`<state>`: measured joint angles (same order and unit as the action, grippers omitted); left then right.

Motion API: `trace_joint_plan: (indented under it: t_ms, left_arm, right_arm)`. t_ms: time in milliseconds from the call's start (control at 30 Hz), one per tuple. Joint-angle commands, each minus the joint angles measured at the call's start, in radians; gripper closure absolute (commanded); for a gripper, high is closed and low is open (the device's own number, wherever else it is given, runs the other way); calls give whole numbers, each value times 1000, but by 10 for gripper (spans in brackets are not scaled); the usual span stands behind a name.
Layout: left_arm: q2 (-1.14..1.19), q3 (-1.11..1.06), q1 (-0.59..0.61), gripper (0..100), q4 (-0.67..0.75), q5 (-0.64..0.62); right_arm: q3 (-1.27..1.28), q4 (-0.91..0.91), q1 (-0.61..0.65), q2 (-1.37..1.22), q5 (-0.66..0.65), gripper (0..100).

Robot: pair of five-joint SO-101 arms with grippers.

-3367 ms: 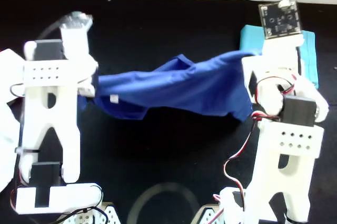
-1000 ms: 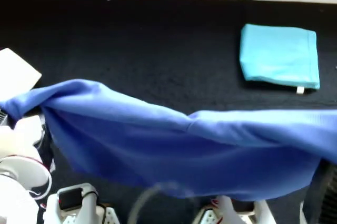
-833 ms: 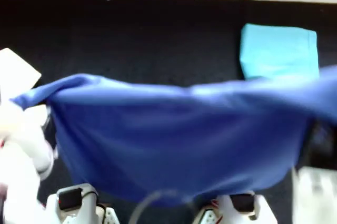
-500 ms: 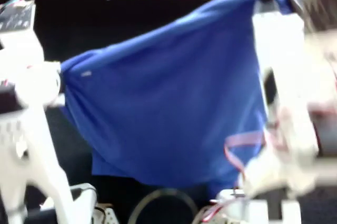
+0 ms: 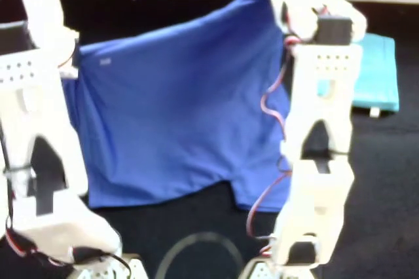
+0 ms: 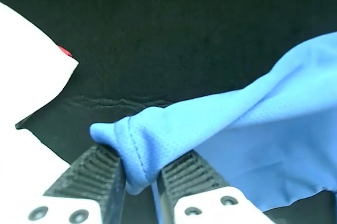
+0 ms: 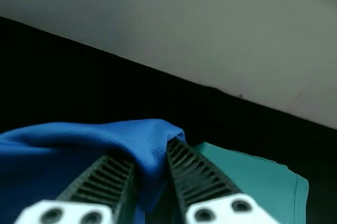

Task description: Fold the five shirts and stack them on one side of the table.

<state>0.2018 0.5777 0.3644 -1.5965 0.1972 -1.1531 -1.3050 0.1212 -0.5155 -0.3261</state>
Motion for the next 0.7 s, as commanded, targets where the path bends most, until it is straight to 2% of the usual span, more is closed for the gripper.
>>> trace_joint_plan:
  t_ms: [0,133,433,667]
  left_arm:
    - [102,180,-4,991,-20,14]
    - [197,300,-12,991,-68,14]
    - [461,298,-10,991,-166,9]
    - [516,278,-12,991,-172,9]
  right_arm:
    - [-24,31,21,-1,-3,993]
    - [-13,30,24,-22,0,993]
    - [-18,-222,22,-189,0,993]
    - [-24,-404,22,-262,0,993]
